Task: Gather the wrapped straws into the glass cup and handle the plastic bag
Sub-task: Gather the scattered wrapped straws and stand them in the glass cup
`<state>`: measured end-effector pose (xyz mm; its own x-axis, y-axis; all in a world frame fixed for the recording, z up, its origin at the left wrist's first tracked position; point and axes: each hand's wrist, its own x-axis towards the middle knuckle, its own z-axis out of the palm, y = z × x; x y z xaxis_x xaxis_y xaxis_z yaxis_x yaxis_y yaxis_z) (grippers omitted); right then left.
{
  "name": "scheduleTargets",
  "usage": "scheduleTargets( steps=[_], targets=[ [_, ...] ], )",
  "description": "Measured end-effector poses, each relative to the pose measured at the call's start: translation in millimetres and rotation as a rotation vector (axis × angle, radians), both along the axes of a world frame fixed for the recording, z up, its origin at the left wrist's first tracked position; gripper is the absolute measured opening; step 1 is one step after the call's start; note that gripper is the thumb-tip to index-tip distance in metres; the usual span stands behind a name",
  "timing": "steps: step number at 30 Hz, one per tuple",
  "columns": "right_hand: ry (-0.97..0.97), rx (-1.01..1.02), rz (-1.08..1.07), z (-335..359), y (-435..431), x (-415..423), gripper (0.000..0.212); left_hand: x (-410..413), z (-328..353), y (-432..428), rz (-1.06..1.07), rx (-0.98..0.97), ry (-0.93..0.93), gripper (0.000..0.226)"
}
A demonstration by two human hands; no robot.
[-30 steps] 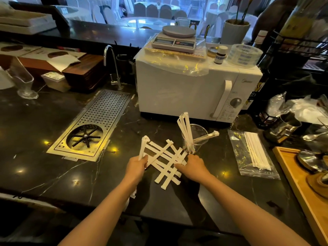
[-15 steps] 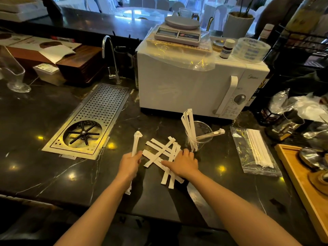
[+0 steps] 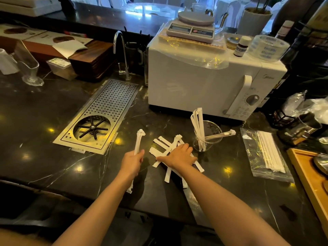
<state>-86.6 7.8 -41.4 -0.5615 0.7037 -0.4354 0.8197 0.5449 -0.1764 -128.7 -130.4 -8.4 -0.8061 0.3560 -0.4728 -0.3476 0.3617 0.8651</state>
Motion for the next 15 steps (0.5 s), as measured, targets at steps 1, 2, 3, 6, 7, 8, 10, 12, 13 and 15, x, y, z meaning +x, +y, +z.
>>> scheduleTargets(
  steps=[1,2,3,6,7,8,10,12,13,15],
  targets=[
    [0.001,0.002,0.018,0,1,1,0.118,0,0,0,0.0,0.002,-0.001,0.038],
    [0.004,0.0,0.036,1,3,2,0.115,0,0,0,0.0,0.002,-0.002,0.038],
    [0.007,-0.003,0.052,2,6,3,0.113,0,0,0,0.002,0.003,-0.004,0.038],
    [0.013,-0.011,0.082,5,13,7,0.106,0,0,4,-0.006,0.009,-0.004,0.037],
    [0.014,-0.016,0.089,6,15,8,0.104,0,1,6,-0.012,0.012,-0.001,0.037],
    [0.014,-0.02,0.094,7,16,10,0.102,0,1,8,-0.018,0.016,0.002,0.038],
    [0.016,-0.028,0.098,9,20,12,0.097,0,2,11,-0.028,0.027,0.006,0.038],
    [0.016,-0.036,0.106,11,22,12,0.091,1,3,14,-0.039,0.034,0.01,0.038],
    [0.013,-0.039,0.117,13,23,13,0.089,1,3,15,-0.043,0.035,0.011,0.038],
    [0.009,-0.041,0.137,14,24,14,0.084,2,4,18,-0.047,0.037,0.013,0.038]
  ],
)
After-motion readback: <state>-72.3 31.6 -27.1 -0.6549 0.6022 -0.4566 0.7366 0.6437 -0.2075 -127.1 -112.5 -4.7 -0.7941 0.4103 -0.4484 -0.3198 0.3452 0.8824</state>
